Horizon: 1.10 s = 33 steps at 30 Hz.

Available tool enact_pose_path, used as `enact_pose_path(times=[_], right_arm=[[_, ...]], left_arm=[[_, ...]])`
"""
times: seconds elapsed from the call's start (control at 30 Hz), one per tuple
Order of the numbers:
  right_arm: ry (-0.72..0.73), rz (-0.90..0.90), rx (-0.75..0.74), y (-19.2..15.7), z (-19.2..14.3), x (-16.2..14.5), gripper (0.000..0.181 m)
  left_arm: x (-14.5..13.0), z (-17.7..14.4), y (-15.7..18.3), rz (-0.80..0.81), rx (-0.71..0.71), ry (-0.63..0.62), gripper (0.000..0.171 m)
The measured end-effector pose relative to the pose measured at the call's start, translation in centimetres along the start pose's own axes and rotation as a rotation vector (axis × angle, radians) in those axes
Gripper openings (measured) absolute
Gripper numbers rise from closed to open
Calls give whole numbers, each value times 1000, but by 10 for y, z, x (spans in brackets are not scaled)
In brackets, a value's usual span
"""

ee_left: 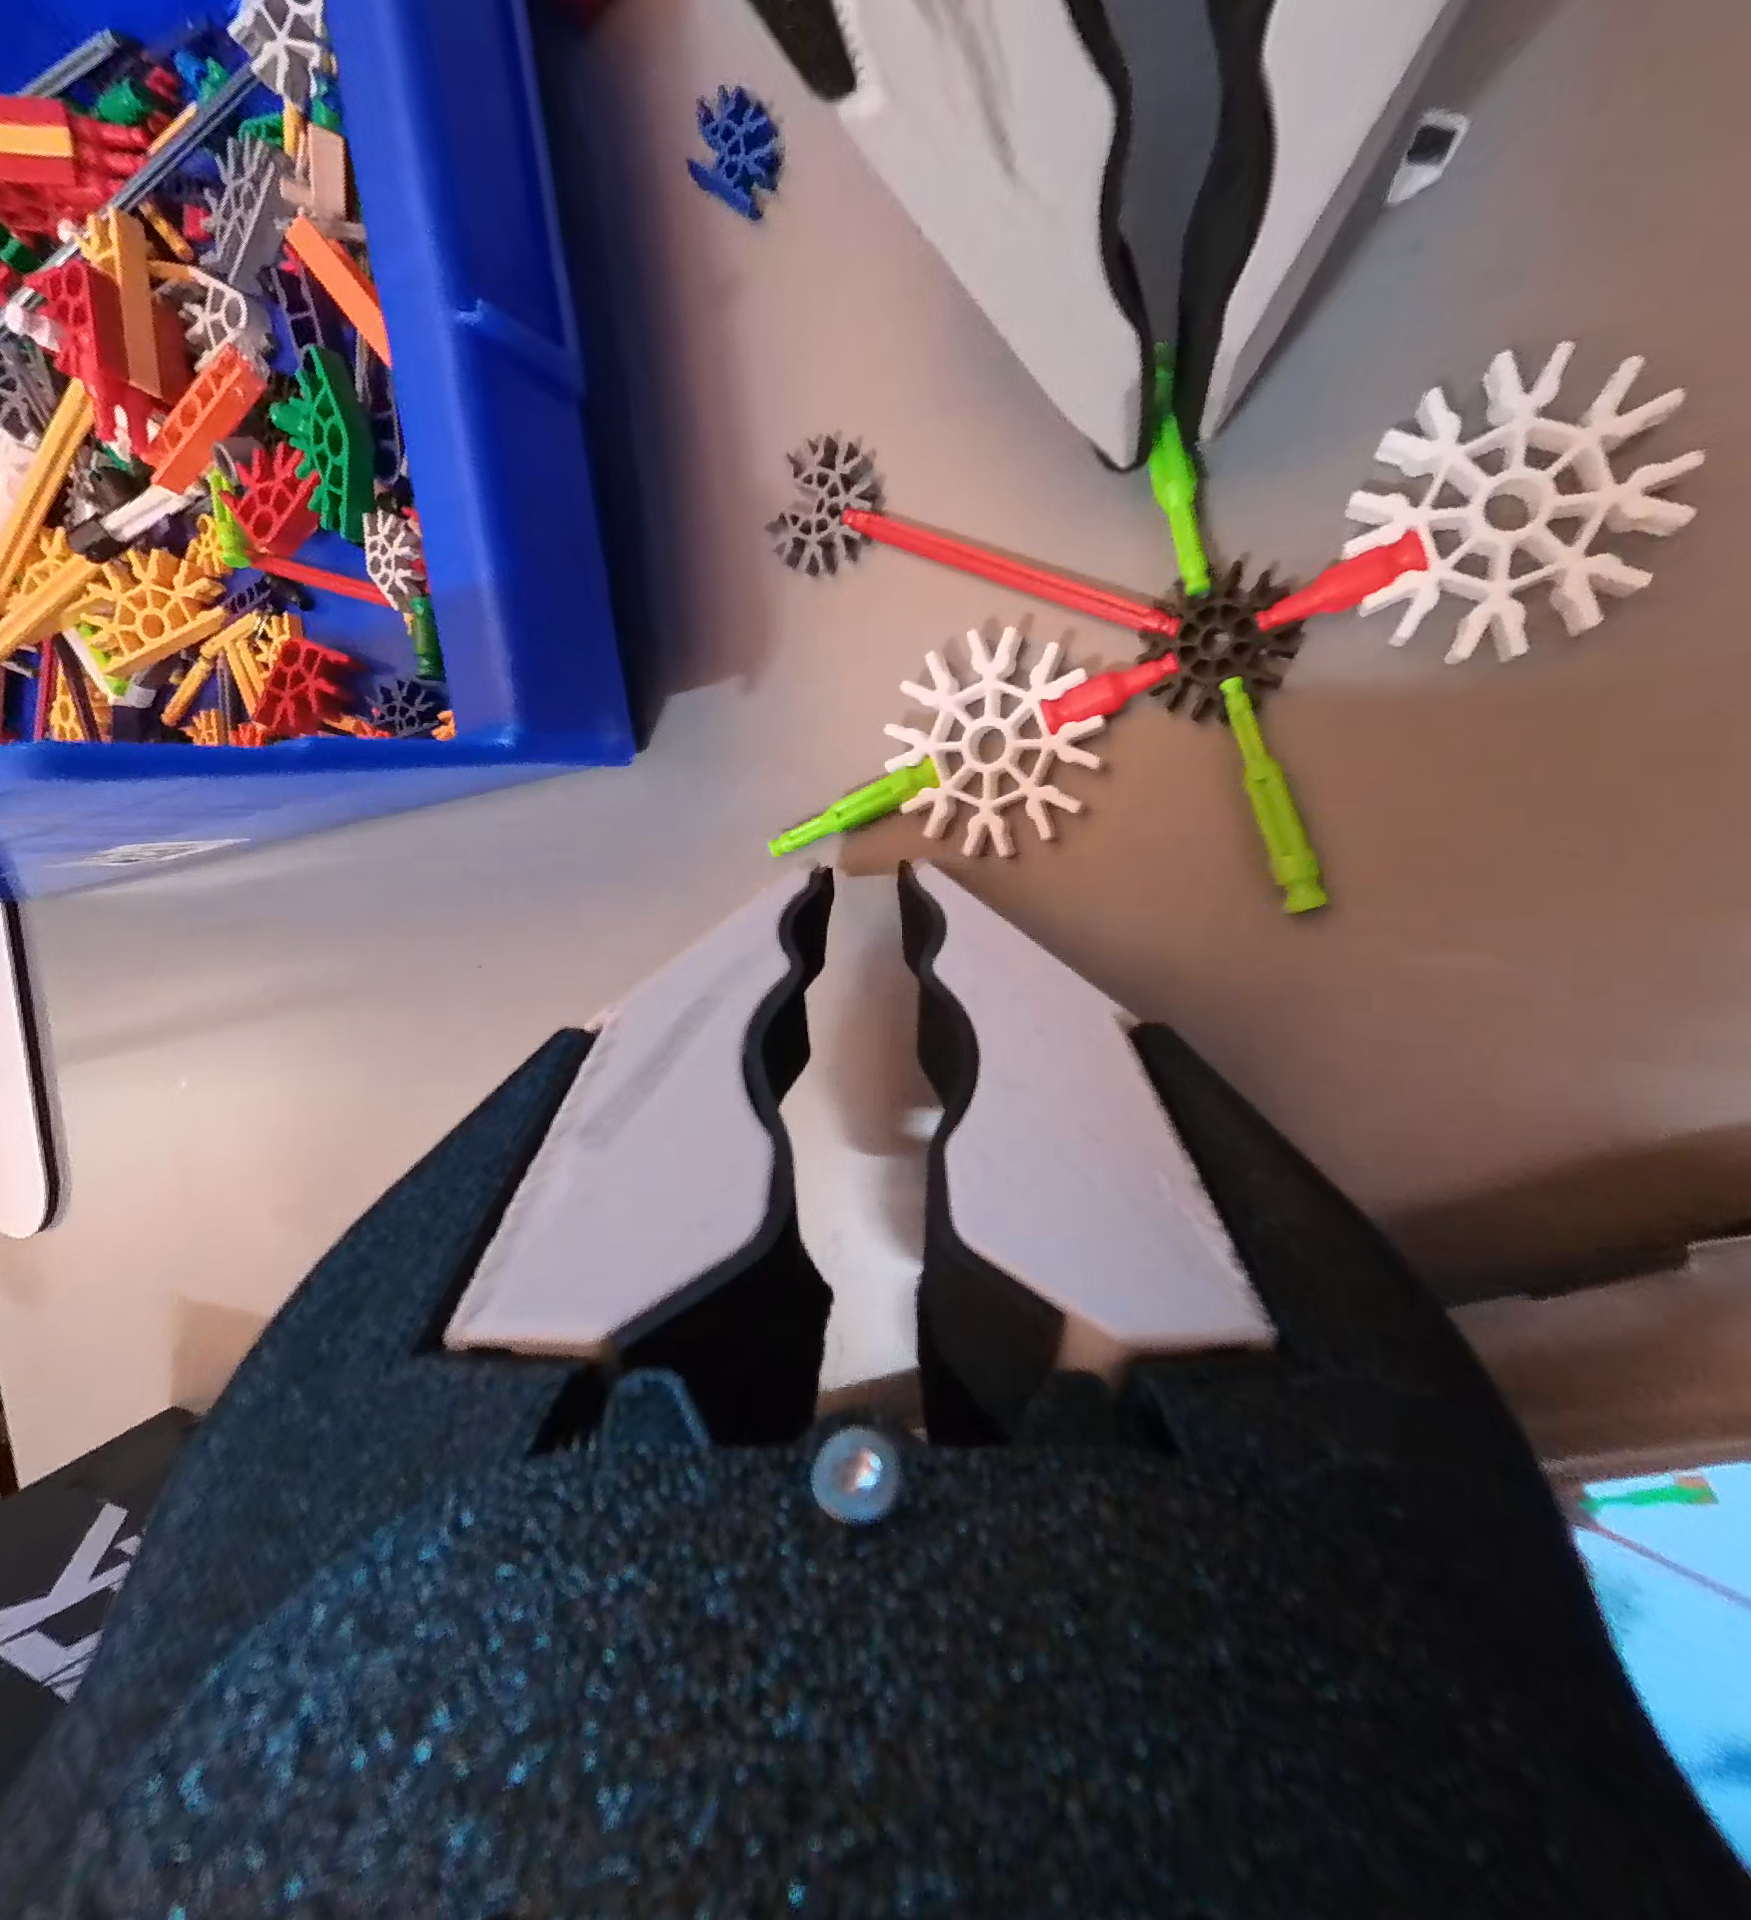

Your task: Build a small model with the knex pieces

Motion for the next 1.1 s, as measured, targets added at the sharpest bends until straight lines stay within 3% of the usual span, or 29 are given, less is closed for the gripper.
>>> enact_pose_path(times=[0.03,0.53,0.67,1.1], right_arm=[[1,-3,1,0,0,0,4],[10,4,-10,0,-4,2,12],[107,69,-39,3,-15,8,0],[79,85,-4,0,8,15,0]], left_arm=[[0,0,0,0,0,1,12],[0,2,-1,-6,-6,19,9],[1,2,-1,-1,-8,16,9],[1,2,0,-6,-13,23,6]])
Point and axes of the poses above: each gripper's, where its closed fingertips meet, z out along the fingers, x out of its top, y = z × x across the jaws, the point moved 10 cm from there along -z, back along the fingers, and after that the axes turned 5 degrees about x, right-handed, at the moved point
